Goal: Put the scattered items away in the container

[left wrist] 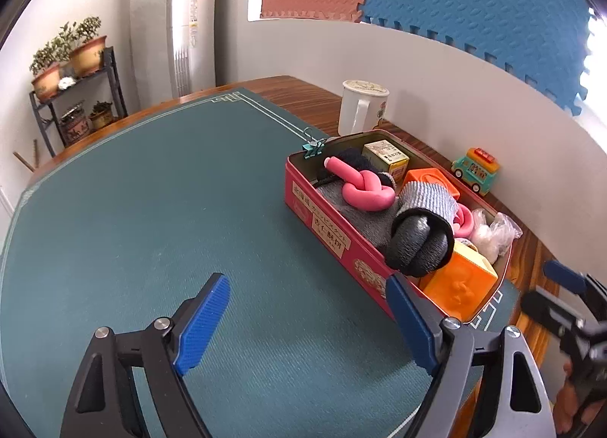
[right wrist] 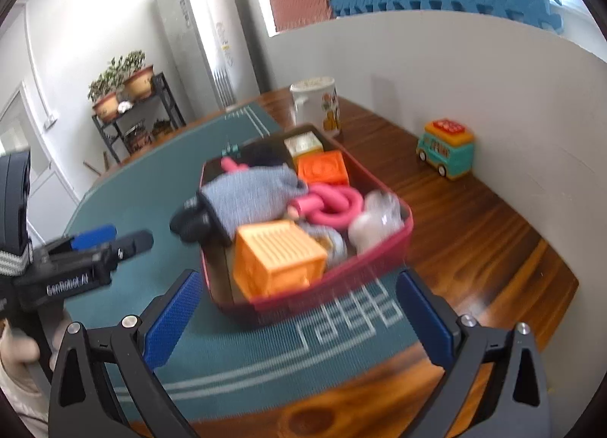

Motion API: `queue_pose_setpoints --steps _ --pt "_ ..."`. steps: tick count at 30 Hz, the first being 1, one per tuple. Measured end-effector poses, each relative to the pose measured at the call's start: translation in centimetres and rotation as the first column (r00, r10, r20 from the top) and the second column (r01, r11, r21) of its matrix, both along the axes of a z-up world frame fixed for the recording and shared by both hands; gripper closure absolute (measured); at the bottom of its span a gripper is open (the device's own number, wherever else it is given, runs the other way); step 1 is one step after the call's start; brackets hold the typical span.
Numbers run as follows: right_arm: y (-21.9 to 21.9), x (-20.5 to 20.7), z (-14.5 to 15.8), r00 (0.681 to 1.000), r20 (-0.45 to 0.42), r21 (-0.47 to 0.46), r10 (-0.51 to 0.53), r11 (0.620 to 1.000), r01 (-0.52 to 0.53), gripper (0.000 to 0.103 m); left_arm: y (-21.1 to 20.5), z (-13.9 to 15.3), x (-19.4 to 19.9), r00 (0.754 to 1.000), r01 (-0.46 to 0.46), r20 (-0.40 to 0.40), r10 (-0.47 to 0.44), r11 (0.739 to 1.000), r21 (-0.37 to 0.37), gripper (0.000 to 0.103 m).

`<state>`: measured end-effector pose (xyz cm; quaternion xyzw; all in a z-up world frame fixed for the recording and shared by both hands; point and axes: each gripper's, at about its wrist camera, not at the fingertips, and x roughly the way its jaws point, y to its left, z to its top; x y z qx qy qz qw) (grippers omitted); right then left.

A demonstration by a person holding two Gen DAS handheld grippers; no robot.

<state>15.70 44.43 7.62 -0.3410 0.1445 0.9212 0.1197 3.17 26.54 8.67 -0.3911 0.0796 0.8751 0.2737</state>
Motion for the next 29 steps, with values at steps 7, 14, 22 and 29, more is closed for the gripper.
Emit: queue_pose_setpoints --steps 7,14,22,29 --pt "0.0 1.2 0.0 1.0 0.023 0.046 0.0 0.999 -0.001 0.001 1.5 -0.9 0.4 0.997 -0.081 0.012 0.083 0.993 -0.088 0.017" --pt "0.9 1.3 -0.8 0.999 0.036 0.037 -0.022 0.999 0.02 0.001 2.7 -0.9 0.9 0.996 -0.093 0.0 0.093 0.99 -0.103 0.0" --pt "1.2 1.5 -0.5 0.999 0.016 0.024 -0.028 0.999 0.027 0.001 4.1 -1.3 1.2 0.998 -0.063 -0.006 0.062 0.989 -0.137 0.0" --pt "1.0 1.4 -0.3 1.0 0.01 0.024 -0.023 0.999 0.023 0.001 4.5 -1.2 1.7 0.999 -0.03 -0.024 0.027 0.99 -0.138 0.0"
